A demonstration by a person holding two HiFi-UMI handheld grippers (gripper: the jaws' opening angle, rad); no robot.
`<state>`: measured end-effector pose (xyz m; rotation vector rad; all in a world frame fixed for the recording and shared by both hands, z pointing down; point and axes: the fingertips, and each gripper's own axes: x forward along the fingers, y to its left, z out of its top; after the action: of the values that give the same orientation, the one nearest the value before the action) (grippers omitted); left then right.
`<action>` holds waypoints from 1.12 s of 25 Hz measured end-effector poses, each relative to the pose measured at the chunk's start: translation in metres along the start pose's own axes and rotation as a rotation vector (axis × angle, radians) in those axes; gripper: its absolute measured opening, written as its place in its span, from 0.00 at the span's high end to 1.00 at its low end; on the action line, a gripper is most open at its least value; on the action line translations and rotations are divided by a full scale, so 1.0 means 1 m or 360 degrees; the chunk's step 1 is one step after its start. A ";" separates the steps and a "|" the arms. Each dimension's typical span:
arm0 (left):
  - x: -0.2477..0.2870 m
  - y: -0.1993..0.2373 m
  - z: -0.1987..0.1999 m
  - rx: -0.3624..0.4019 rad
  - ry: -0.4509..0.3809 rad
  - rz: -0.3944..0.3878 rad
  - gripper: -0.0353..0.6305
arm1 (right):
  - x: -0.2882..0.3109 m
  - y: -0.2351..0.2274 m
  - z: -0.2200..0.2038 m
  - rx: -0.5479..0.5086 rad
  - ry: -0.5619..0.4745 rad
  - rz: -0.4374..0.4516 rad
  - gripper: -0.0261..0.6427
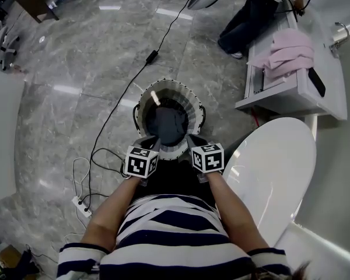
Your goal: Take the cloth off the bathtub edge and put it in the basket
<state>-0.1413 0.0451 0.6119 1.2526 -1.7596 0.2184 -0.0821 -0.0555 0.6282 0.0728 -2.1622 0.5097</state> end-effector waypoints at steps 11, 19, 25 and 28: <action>-0.022 -0.011 0.018 0.0009 -0.0154 -0.0017 0.90 | -0.023 0.016 0.017 0.0012 -0.0149 -0.0007 0.92; -0.031 -0.009 0.022 -0.0027 -0.0200 -0.0015 0.90 | -0.035 0.025 0.019 0.0056 -0.0199 0.0009 0.92; -0.031 -0.009 0.018 -0.0051 -0.0178 -0.0023 0.90 | -0.037 0.022 0.015 0.0110 -0.0202 0.0006 0.92; -0.032 -0.010 0.019 -0.0076 -0.0177 -0.0039 0.90 | -0.039 0.021 0.016 0.0147 -0.0215 0.0012 0.92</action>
<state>-0.1425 0.0500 0.5736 1.2721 -1.8322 0.0932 -0.0762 -0.0473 0.5820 0.1540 -2.2700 0.6248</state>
